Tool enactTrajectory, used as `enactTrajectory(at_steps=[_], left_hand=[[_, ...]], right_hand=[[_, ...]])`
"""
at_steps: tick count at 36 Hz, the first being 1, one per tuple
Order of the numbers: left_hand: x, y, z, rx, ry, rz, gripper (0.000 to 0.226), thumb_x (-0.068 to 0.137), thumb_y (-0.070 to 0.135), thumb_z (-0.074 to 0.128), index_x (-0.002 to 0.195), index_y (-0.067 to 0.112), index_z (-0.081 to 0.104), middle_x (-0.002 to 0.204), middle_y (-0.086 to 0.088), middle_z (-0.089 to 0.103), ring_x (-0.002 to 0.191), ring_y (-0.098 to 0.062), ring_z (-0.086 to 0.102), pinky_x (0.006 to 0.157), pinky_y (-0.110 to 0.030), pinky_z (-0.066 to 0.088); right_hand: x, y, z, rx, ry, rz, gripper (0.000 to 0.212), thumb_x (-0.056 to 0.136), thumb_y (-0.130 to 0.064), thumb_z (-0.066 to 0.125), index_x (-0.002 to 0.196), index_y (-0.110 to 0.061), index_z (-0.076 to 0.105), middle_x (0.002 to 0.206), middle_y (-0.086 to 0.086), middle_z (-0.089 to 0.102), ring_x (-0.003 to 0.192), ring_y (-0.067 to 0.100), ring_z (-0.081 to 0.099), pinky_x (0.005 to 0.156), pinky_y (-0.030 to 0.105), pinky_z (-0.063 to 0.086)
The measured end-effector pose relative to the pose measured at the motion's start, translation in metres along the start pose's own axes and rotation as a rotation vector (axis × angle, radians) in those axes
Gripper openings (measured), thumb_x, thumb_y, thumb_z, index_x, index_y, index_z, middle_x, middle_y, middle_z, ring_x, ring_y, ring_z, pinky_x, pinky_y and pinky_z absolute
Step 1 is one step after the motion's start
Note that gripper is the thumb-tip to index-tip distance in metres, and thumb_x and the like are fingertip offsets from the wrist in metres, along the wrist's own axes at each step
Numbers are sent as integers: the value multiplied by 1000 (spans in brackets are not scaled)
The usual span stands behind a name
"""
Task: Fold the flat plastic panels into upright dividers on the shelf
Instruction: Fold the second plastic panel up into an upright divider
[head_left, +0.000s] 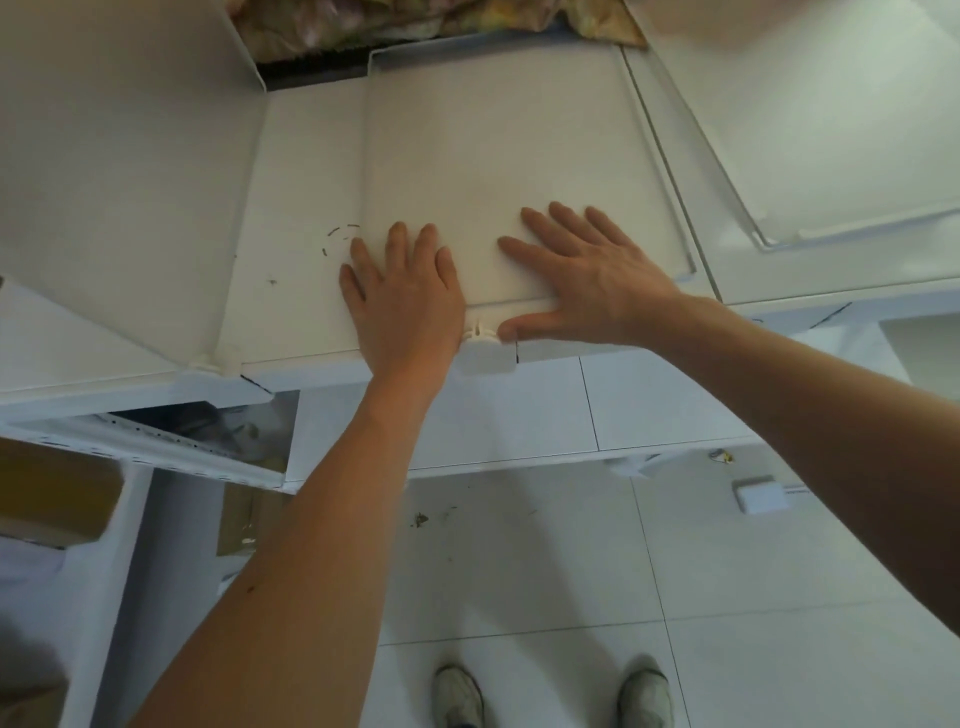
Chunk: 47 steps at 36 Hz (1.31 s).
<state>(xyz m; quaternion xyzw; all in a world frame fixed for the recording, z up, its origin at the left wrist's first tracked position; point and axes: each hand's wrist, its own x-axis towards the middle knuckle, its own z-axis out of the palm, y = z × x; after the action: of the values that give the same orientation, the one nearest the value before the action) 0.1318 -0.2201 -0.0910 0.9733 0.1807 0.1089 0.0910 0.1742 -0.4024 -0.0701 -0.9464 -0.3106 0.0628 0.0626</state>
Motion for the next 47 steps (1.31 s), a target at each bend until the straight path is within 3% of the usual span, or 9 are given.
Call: enactTrajectory(at_steps=[21, 26, 29, 31, 33, 38, 40, 43, 47], left_hand=[[-1, -2, 0, -110, 77, -23, 42, 100, 35, 26, 133, 21, 48, 150, -4, 38, 142, -33, 27, 115, -46, 23], [4, -3, -30, -558, 104, -385, 36, 91, 24, 42, 122, 28, 60, 131, 4, 58, 118, -23, 54, 97, -39, 42], [22, -15, -53, -1052, 61, -717, 27, 87, 20, 51, 108, 13, 67, 110, -8, 67, 104, -24, 63, 86, -33, 52], [30, -29, -62, -1364, -47, -900, 13, 89, 12, 51, 84, 7, 62, 85, -10, 64, 78, -17, 63, 56, -19, 55], [30, -42, -69, -1553, -117, -1028, 23, 92, 7, 50, 70, 8, 54, 66, -6, 59, 64, -12, 55, 37, -15, 48], [29, -46, -102, -1623, -244, -1016, 20, 97, 9, 40, 79, 8, 48, 80, -8, 56, 67, -17, 56, 60, -30, 52], [29, -41, -122, -1702, -247, -1000, 11, 97, 9, 39, 96, 6, 50, 89, -13, 60, 72, -26, 58, 66, -38, 53], [30, -29, -159, -1842, -303, -921, 15, 97, 6, 40, 109, 2, 47, 95, -17, 62, 79, -32, 61, 60, -39, 59], [22, -9, -196, -1873, -364, -735, 15, 95, 6, 48, 104, 2, 59, 93, -13, 67, 80, -21, 65, 54, -24, 58]], right_hand=[[-1, 0, 2, -4, 33, -10, 111, 57, -98, 14, 151, -38, 14, 163, -2, 8, 150, 20, 3, 122, 46, 4], [-2, 1, 2, -22, 6, -36, 107, 63, -96, 17, 152, -37, 11, 164, -1, 5, 151, 21, 1, 122, 44, 2], [-3, 0, -2, -18, -8, -46, 103, 66, -93, 14, 152, -37, 9, 164, 0, 3, 151, 21, 0, 123, 43, 1], [-5, -1, -3, -3, -29, -40, 101, 67, -91, 13, 152, -37, 9, 164, -1, 3, 151, 21, 0, 123, 42, 0], [-7, -4, -4, 32, -52, -35, 97, 69, -88, 16, 152, -38, 9, 164, -1, 2, 151, 21, -1, 123, 41, 0], [-17, -13, -14, 158, -21, -14, 77, 91, -57, 49, 154, -33, 10, 163, 6, -4, 150, 25, 2, 118, 31, -2], [-24, -21, -20, 181, 8, 32, 76, 95, -34, 54, 154, -30, 8, 163, 7, -6, 149, 27, 9, 119, 32, 12], [-29, -40, -35, 298, 104, 217, 82, 88, 1, 46, 154, -29, 10, 163, 4, 1, 144, 30, 28, 109, 37, 38], [-27, -70, -54, 461, 170, 372, 84, 83, 12, 37, 154, -27, 15, 162, 6, 12, 143, 30, 30, 114, 36, 31]])
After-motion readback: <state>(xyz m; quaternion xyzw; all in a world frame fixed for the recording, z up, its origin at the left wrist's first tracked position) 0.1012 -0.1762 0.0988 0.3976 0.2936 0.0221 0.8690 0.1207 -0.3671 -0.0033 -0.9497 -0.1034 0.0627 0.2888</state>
